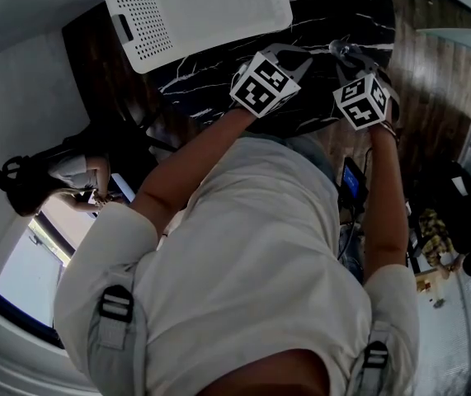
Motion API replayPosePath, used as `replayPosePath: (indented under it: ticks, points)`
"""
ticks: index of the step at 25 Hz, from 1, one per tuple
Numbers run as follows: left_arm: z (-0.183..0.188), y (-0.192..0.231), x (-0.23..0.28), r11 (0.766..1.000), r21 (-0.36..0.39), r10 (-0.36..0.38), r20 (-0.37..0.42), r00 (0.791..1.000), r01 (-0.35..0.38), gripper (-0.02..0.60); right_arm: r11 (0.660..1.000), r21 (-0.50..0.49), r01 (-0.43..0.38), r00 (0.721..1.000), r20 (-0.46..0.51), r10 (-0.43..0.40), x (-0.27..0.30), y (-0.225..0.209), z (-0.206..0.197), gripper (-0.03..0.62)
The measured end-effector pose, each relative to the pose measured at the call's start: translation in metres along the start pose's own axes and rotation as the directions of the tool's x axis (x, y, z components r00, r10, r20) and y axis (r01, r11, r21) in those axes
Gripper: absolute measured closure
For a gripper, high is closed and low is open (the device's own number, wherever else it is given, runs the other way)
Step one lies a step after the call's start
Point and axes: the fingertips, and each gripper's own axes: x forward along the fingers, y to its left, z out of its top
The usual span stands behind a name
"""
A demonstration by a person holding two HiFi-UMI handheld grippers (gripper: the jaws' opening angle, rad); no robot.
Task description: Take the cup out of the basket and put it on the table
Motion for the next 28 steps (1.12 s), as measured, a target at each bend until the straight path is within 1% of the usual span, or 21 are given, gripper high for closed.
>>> replayPosePath:
  ticks: [3, 7, 10, 14, 16, 18, 21, 23, 26, 28]
  points:
    - [0.004, -0.004, -0.011, 1.000, 0.005, 0.016, 0.023, 1.000, -0.016, 0.575, 1.000, 0.020, 0.011, 0.999, 0.044, -0.011, -0.014, -0.001, 0.009, 0.511]
    - [0.003, -0.014, -0.033, 0.999, 0.019, 0.047, 0.043, 0.998, -0.047, 0.575, 0.995, 0.090, 0.031, 0.989, 0.141, -0.044, -0.045, -0.004, 0.029, 0.510]
    - [0.008, -0.021, -0.059, 0.996, 0.023, 0.081, 0.087, 0.993, -0.084, 0.575, 0.989, 0.136, 0.054, 0.966, 0.245, -0.086, -0.077, -0.006, 0.051, 0.510]
    - [0.007, -0.025, -0.097, 0.990, -0.004, 0.141, 0.158, 0.977, -0.142, 0.575, 0.988, 0.155, 0.015, 0.923, 0.377, -0.074, -0.108, 0.008, 0.074, 0.510]
    - [0.008, -0.023, -0.118, 0.982, -0.019, 0.189, 0.198, 0.962, -0.189, 0.575, 0.989, 0.147, 0.001, 0.896, 0.439, -0.066, -0.118, 0.013, 0.085, 0.518]
    - [0.008, -0.024, -0.141, 0.973, -0.040, 0.232, 0.236, 0.944, -0.229, 0.575, 0.991, 0.133, -0.012, 0.871, 0.488, -0.055, -0.131, 0.024, 0.098, 0.539]
    - [0.003, -0.032, -0.174, 0.960, -0.080, 0.279, 0.285, 0.917, -0.268, 0.575, 0.995, 0.095, -0.028, 0.846, 0.533, -0.027, -0.148, 0.050, 0.117, 0.559]
    - [0.001, -0.037, -0.197, 0.951, -0.108, 0.310, 0.322, 0.895, -0.291, 0.575, 0.997, 0.066, -0.040, 0.824, 0.566, -0.004, -0.158, 0.068, 0.133, 0.565]
    - [0.002, -0.046, -0.230, 0.938, -0.145, 0.347, 0.395, 0.851, -0.315, 0.575, 0.998, 0.023, -0.059, 0.775, 0.631, 0.032, -0.181, 0.095, 0.157, 0.574]
    - [0.008, -0.056, -0.254, 0.933, -0.171, 0.360, 0.461, 0.811, -0.318, 0.575, 0.999, -0.011, -0.053, 0.736, 0.675, 0.046, -0.202, 0.112, 0.174, 0.577]
